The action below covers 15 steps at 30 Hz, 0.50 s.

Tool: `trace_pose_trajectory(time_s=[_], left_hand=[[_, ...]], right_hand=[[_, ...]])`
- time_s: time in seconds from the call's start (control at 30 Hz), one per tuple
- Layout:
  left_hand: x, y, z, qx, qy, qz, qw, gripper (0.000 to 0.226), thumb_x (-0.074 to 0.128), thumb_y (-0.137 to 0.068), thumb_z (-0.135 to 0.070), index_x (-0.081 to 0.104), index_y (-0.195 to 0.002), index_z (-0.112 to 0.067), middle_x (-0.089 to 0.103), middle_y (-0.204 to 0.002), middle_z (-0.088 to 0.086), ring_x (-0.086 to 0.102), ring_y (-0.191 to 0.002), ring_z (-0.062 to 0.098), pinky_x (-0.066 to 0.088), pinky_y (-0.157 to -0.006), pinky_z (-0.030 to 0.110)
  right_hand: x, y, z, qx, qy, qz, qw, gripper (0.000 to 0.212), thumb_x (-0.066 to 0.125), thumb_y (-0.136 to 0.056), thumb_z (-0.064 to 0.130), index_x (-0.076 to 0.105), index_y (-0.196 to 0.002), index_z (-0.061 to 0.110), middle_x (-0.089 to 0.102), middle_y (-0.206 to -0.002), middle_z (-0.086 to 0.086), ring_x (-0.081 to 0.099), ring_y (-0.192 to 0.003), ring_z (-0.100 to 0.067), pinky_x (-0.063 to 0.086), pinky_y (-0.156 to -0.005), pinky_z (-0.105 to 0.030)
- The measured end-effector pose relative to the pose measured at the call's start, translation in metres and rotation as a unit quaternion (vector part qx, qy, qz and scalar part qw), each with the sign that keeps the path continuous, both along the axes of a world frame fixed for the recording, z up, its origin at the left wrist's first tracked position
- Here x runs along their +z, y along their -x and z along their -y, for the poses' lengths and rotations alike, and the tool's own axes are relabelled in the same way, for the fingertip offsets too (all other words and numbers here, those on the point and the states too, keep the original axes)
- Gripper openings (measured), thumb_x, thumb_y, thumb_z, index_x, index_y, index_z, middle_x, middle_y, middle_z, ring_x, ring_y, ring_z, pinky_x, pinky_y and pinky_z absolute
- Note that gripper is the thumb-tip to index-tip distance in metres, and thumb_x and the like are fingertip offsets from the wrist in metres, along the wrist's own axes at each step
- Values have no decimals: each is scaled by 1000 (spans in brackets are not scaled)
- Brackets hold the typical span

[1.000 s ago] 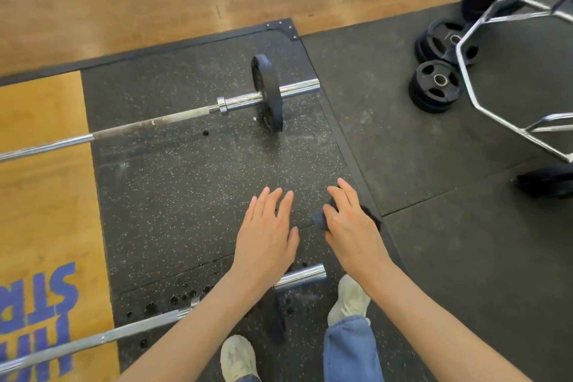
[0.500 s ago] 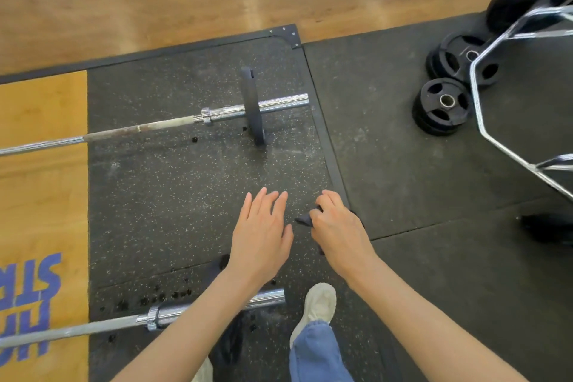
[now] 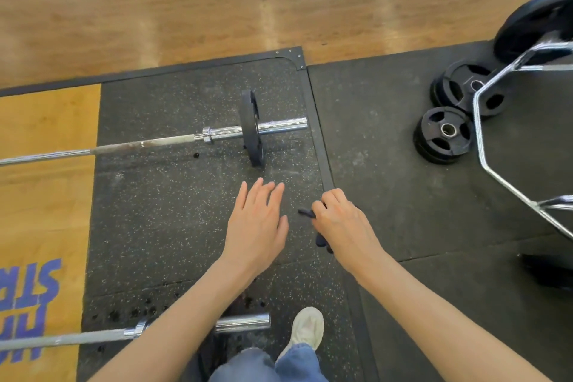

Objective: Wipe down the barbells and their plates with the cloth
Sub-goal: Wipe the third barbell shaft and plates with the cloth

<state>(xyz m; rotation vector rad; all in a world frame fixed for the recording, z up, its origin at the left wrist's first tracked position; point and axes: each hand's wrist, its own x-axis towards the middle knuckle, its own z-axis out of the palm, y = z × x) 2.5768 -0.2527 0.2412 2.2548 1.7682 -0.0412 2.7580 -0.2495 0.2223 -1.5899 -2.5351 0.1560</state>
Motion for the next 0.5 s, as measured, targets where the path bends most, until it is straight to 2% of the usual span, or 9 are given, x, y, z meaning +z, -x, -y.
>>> trace_pose_trajectory(time_s=[0.1, 0.17, 0.33, 0.5], left_hand=[[-5, 5, -15, 8, -8, -2, 1000, 57, 66, -93, -26, 51, -143, -4, 58, -140, 14, 46, -139, 34, 26, -120, 52], [-10, 7, -25, 15, -9, -3, 1000, 57, 71, -89, -23, 55, -139, -2, 61, -135, 15, 50, -135, 36, 29, -117, 54], [-25, 4, -60, 11, 11, -4, 1000, 58, 72, -88, -25, 56, -139, -3, 62, -135, 15, 51, -135, 35, 27, -117, 52], [-46, 7, -111, 10, 38, 8, 999, 59, 52, -101, -31, 38, -153, -9, 45, -154, 9, 31, -149, 28, 9, -124, 44]], right_hand=[[-6, -1, -18, 1, -16, -11, 1000, 44, 98, -52, 12, 57, -66, 10, 54, -69, -7, 58, -67, -26, 44, -47, -30], [-12, -1, -29, -9, -23, -33, 999, 41, 97, -61, 20, 57, -66, 10, 54, -68, -7, 59, -68, -26, 45, -46, -31], [-24, 0, -61, -34, -8, -46, 998, 41, 99, -56, 22, 60, -65, 9, 56, -67, -5, 59, -66, -24, 45, -45, -29], [-46, 6, -106, -64, 22, -53, 996, 41, 98, -57, 24, 60, -66, 10, 56, -68, -4, 60, -67, -22, 42, -44, -25]])
